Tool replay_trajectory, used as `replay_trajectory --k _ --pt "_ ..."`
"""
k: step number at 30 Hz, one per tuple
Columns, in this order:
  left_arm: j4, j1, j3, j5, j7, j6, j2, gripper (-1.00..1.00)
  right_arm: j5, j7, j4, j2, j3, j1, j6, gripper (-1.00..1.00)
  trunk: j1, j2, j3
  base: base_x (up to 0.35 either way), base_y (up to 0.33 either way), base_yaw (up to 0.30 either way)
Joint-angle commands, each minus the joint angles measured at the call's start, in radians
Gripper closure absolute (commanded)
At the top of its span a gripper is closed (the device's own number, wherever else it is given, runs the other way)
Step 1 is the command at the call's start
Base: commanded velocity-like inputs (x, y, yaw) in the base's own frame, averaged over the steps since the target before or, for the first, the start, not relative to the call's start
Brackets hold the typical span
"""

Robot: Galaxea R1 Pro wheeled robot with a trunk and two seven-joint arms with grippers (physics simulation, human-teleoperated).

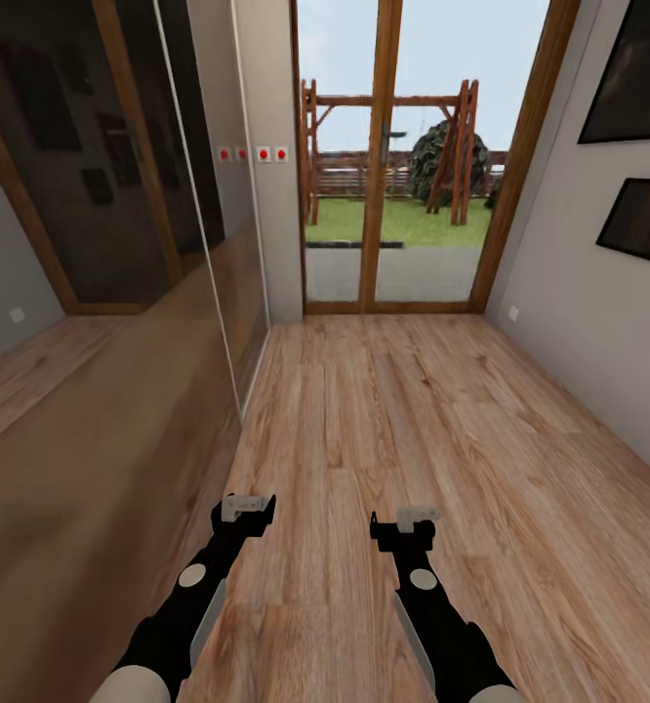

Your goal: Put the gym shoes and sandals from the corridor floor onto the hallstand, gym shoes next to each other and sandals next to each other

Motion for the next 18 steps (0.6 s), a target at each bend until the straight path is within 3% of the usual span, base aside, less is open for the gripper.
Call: replay_trajectory --k 1,18 --pt "0.000 -0.001 0.007 -0.006 -0.008 -0.003 -0.001 -1.00 0.008 -0.006 0.000 0.000 0.002 0.000 0.001 -1.00 0.000 0.000 -0.001 0.171 0.000 0.000" --pt "0.000 -0.001 0.007 -0.006 -0.008 -0.003 -0.001 -1.00 0.007 -0.005 0.000 0.000 0.001 0.000 0.001 -1.00 0.000 0.000 -0.001 0.319 0.000 0.000"
